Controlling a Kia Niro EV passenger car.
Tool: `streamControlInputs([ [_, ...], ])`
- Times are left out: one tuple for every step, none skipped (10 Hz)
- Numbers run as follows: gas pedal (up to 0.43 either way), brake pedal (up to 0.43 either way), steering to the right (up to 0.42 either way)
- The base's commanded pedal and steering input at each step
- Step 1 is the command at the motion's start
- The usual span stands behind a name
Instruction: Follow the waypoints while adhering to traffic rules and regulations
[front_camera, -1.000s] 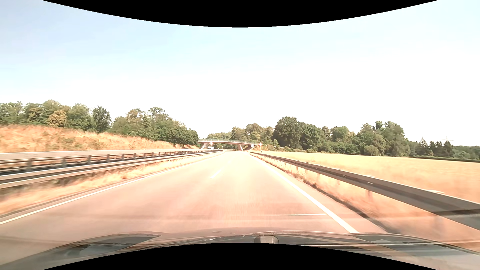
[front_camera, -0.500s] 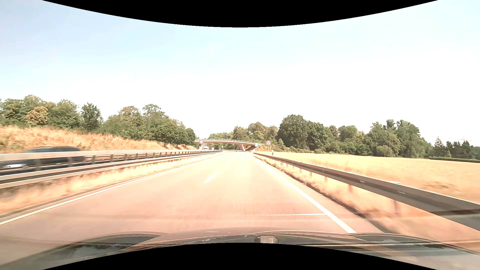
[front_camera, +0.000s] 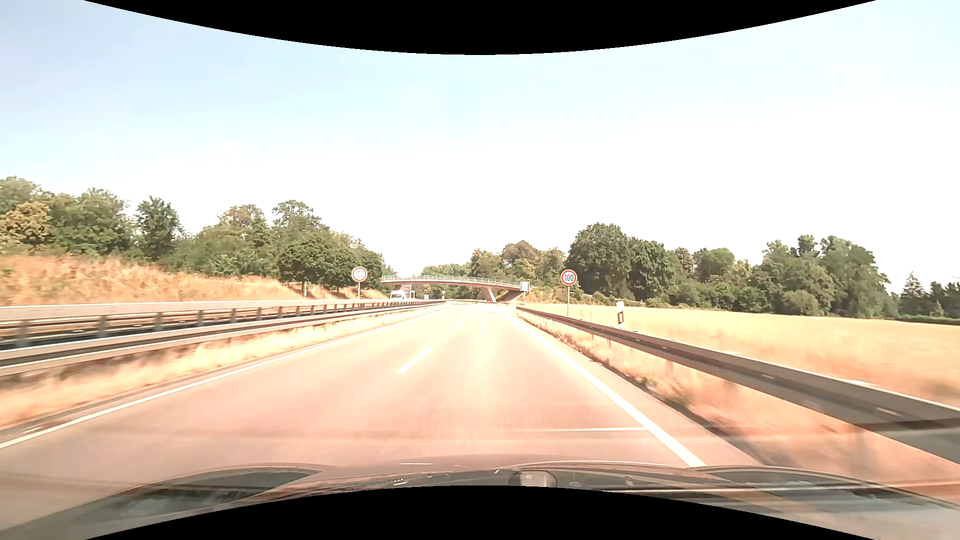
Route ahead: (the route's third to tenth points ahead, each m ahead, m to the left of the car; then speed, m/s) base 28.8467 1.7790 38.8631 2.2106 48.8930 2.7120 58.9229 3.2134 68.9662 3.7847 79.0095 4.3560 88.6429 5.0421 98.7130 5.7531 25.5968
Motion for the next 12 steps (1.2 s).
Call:
streamControlInputs([
  [0.0,0.0,-0.006],
  [0.02,0.0,-0.006],
  [0.079,0.0,-0.006],
  [0.098,0.0,-0.006],
  [0.118,0.0,-0.006],
  [0.118,0.0,-0.006],
  [0.118,0.0,-0.006],
  [0.118,0.0,-0.006],
  [0.118,0.0,-0.005],
  [0.13,0.0,-0.006],
  [0.13,0.0,-0.005],
  [0.138,0.0,-0.005],
])
